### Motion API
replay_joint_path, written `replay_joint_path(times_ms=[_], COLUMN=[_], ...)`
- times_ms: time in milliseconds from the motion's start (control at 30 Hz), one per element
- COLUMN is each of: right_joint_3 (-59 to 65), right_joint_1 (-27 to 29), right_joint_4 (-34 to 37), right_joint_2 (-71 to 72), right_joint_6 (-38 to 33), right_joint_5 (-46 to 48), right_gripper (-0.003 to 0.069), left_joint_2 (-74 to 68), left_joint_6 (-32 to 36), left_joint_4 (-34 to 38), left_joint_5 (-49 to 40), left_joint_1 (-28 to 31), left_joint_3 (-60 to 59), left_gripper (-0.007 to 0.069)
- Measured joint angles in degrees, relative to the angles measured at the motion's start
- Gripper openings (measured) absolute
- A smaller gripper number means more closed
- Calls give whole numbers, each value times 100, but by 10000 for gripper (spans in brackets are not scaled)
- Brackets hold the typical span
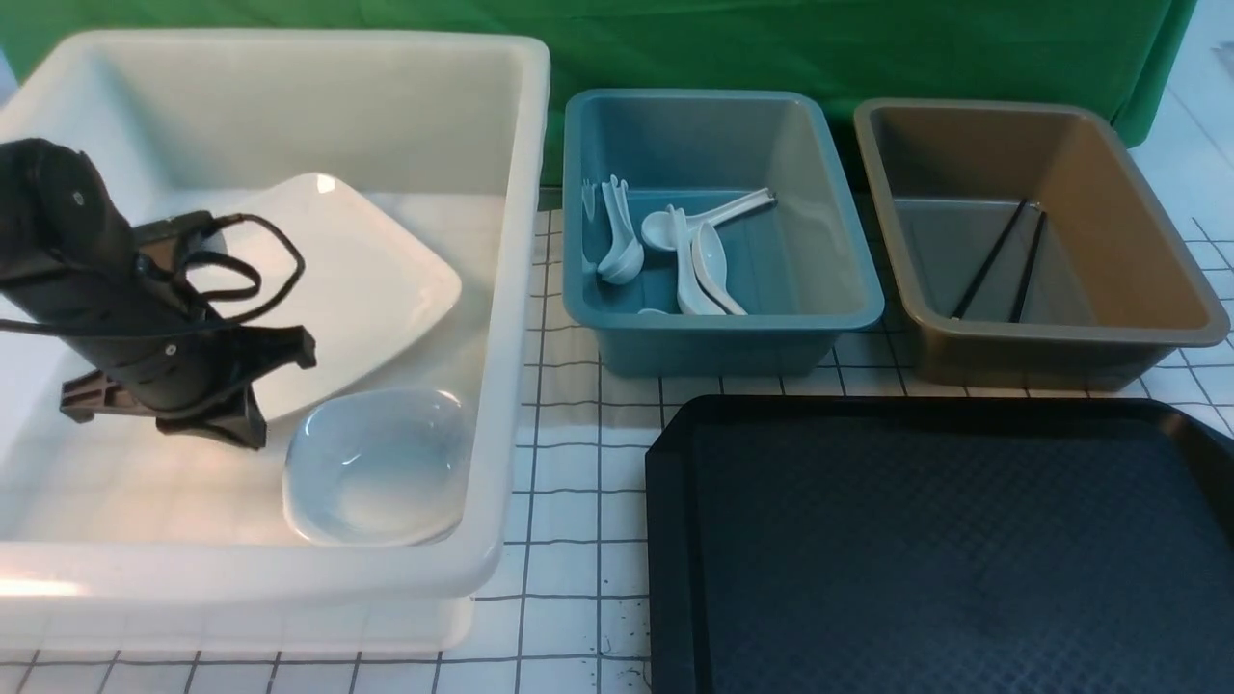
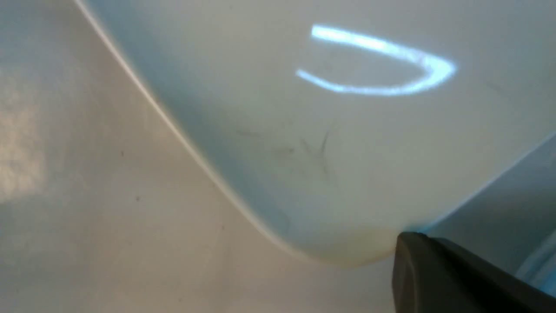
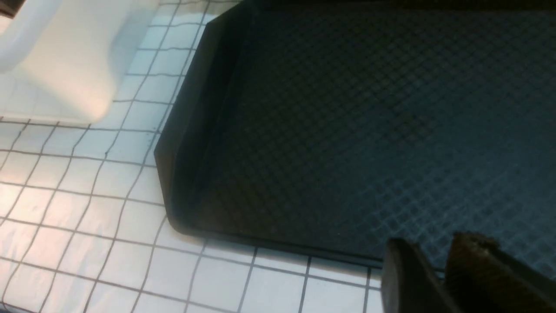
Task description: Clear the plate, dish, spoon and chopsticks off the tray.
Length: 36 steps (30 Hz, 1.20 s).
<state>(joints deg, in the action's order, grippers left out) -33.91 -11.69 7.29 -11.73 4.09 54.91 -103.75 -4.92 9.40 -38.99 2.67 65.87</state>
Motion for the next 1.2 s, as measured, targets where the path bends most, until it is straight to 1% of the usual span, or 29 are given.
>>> replay_joint_path(times_ms=[67,167,267,367,567,600,633,667,833,967,1000,1100,1133,1200], right_joint_3=[0,0,0,0,0,0,0,0,0,0,0,0,0,0], right_joint_1=[0,0,0,0,0,0,0,0,0,0,0,0,0,0], right_joint_4=[0,0,0,0,0,0,0,0,0,0,0,0,0,0], right_joint_2=[0,0,0,0,0,0,0,0,0,0,0,0,0,0], right_joint_6=[0,0,0,5,0,1,2,2,2,2,2,2,2,7], right_joint_5=[-37,-74,-86,-86,-57,-18,-21,11,40,40,40,-30,-30,-164], right_gripper=[201,201,201,201,201,201,201,201,201,201,201,201,201,201], left_joint_2=[-115,-363,-501,-502,-352,-211,-194,-52,456,737,796,748,729,543], left_joint_6=[-64,-291,-537,-601,-608,-608,-608,-612,-643,-433,-185,189,204,335], left_joint_4=[-71,-462,-780,-844,-940,-971,-978,-984,-678,-442,-124,226,241,285], left_joint_5=[224,402,438,460,450,523,534,620,781,636,415,132,113,-196], left_joint_1=[0,0,122,316,930,1168,1194,1372,1774,1833,1764,1558,1523,1309], left_joint_3=[6,12,30,41,5,5,5,5,5,5,5,-51,-64,-109], left_gripper=[-3,-3,-3,-3,-2,-2,-2,-2,-1,-1,-1,-1,-1,-1])
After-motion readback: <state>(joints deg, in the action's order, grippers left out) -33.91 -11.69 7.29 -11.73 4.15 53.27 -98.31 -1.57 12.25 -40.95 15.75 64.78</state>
